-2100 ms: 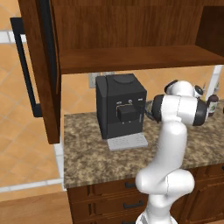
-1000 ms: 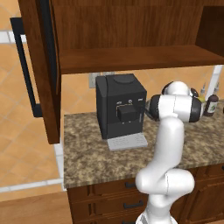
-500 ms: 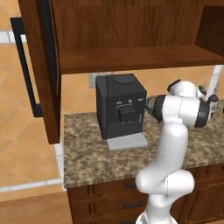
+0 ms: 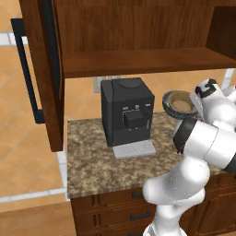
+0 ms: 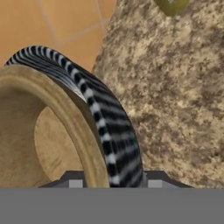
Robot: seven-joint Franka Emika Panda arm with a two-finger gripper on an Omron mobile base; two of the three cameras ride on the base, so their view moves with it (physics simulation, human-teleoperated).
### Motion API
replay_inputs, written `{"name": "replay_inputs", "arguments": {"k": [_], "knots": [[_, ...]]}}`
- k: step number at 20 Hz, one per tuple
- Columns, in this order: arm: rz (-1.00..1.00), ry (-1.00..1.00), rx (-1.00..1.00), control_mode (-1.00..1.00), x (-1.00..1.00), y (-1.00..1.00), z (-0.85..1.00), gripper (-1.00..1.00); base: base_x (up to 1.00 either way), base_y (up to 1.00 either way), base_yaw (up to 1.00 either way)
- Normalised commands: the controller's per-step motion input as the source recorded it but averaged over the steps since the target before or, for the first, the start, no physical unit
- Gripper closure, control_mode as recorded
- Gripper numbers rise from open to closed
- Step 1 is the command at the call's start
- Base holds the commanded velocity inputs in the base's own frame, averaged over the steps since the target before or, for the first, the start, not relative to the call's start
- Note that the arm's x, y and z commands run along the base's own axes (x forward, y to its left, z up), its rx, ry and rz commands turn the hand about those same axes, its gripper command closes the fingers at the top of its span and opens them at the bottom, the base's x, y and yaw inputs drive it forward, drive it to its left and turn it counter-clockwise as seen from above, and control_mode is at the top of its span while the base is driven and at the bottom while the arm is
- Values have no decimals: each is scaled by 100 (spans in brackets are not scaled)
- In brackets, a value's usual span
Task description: Pick up the bowls on the counter and stack them on top of one another in the open cabinet. Place the smaller bowl on top of the larger bowl.
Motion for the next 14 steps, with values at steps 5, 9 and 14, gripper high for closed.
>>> {"name": "replay_inputs", "arguments": {"k": [5,9,14], "knots": [[0,-11,6,-100,-95,19,100,100,0,0,0],[0,-20,0,-100,-83,41,100,100,0,0,0],[0,-17,0,-100,-84,51,100,100,0,0,0]]}}
